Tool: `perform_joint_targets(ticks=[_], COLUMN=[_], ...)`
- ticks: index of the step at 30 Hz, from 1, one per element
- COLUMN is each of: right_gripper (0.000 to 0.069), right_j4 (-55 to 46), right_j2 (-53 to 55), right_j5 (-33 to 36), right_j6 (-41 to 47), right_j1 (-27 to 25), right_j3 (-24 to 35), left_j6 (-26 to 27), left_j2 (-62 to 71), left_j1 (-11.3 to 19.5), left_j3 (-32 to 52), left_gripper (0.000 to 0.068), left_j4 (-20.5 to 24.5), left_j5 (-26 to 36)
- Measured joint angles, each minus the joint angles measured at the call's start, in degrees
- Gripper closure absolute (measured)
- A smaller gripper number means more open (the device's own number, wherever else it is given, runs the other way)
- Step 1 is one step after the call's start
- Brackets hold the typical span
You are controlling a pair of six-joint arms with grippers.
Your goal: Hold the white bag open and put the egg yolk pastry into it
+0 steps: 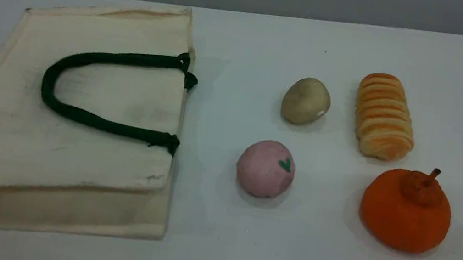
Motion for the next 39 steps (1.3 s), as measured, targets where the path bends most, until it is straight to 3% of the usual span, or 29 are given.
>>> perform_joint_targets(ticks=[19,26,33,39], right_gripper=[0.0141,0.0141,0.0141,0.0141], right_j4=[0.0,0.6,0.7,3.8], right_j2=[0.0,0.4,13.5,30.8], right_j5=[0.0,-2.1,-13.1,-12.6], right_j6=[0.0,0.4,3.8,3.6], right_j1=[0.0,0.1,0.1,0.1], right_j3=[0.0,-1.5,-10.4,-22.0], left_j6=[0.0,-2.5,-3.2,-5.1], left_j2=[0.0,3.8,16.0,30.0], left_j1=[0.0,-2.3,-2.4,-2.4], left_j3=[0.0,-0.3,-6.0,-15.0], left_gripper=[0.01,0.01,0.01,0.01], left_j4=[0.0,0.0,0.0,0.0], left_j5=[0.0,-0.1,-4.3,-6.4])
